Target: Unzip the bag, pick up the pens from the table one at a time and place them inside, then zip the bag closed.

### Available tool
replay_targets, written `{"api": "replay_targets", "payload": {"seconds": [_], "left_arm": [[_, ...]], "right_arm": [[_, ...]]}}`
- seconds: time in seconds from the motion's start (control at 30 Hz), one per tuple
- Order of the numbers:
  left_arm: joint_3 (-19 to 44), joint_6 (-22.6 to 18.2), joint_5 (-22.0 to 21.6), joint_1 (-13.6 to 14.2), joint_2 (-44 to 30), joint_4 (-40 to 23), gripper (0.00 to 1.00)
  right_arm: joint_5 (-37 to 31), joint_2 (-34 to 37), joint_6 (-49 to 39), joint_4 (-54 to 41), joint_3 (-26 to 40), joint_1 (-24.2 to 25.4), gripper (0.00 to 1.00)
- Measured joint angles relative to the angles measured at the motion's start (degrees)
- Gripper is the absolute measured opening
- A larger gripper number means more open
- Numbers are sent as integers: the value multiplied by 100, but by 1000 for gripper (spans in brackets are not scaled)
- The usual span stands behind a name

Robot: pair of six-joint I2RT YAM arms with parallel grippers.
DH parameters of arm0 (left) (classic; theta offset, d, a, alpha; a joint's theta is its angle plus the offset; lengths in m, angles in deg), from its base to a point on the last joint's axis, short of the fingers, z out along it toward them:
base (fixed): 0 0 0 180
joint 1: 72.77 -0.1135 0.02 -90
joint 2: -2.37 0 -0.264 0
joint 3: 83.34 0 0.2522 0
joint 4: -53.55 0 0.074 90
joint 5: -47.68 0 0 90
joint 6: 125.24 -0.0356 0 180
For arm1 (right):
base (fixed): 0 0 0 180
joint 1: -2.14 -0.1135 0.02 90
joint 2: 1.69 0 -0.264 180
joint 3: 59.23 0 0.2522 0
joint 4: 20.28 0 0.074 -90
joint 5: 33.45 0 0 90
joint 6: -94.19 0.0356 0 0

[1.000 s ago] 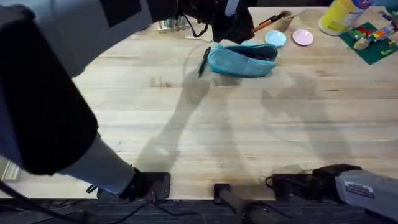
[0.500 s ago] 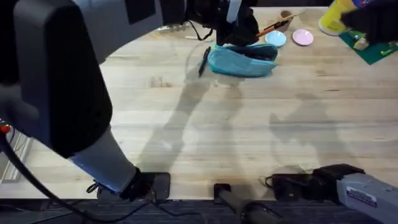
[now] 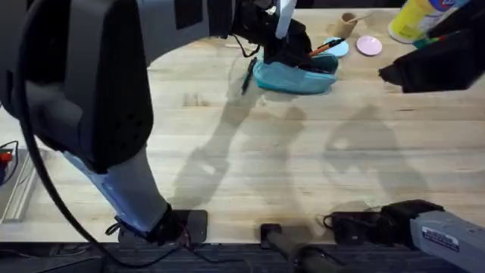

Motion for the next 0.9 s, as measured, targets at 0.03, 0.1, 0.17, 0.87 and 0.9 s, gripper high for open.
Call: {"api": "replay_targets", "payload": {"seconds": [0.03,0.1,0.17,0.87,0.9], "left_arm": [[2,-5,0,2,-3,0,43],[2,-7,0,0,-39,5,43],[2,-7,-3,0,-119,-2,43],[4,-31,-1277,33,-332,-636,208],[4,-62,-1310,33,-332,-617,332]], "right_arm": [[0,18,0,23,-54,0,998],[0,67,0,46,-104,0,998],[0,107,0,65,-113,0,998],[0,123,0,267,-113,0,997],[0,123,0,268,-113,0,997]]}}
